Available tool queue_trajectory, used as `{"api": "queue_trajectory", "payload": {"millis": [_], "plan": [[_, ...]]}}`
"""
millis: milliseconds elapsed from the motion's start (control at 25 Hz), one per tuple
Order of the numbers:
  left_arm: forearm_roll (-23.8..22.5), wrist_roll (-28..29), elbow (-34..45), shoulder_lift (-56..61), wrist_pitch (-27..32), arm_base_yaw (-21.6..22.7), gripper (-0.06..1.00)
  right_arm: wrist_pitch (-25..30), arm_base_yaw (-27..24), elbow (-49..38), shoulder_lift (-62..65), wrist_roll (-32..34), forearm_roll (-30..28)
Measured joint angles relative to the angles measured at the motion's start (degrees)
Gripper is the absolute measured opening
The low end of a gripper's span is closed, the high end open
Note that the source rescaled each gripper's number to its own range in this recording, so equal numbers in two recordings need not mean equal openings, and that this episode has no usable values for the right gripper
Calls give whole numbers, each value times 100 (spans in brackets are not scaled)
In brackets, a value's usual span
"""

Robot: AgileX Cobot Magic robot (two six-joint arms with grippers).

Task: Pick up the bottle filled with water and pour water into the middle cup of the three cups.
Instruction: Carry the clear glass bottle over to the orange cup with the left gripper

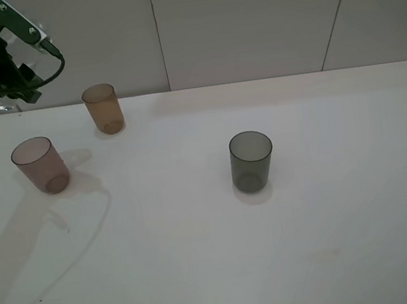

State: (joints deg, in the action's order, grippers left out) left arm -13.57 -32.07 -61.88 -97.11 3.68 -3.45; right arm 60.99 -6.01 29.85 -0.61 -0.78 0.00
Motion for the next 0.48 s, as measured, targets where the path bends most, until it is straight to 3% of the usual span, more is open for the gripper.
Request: {"api": "queue_trajectory", "payload": {"millis": [480], "plan": [[-886,-161,-355,-356,301,100,2,0,0,0,0,0,0]]}}
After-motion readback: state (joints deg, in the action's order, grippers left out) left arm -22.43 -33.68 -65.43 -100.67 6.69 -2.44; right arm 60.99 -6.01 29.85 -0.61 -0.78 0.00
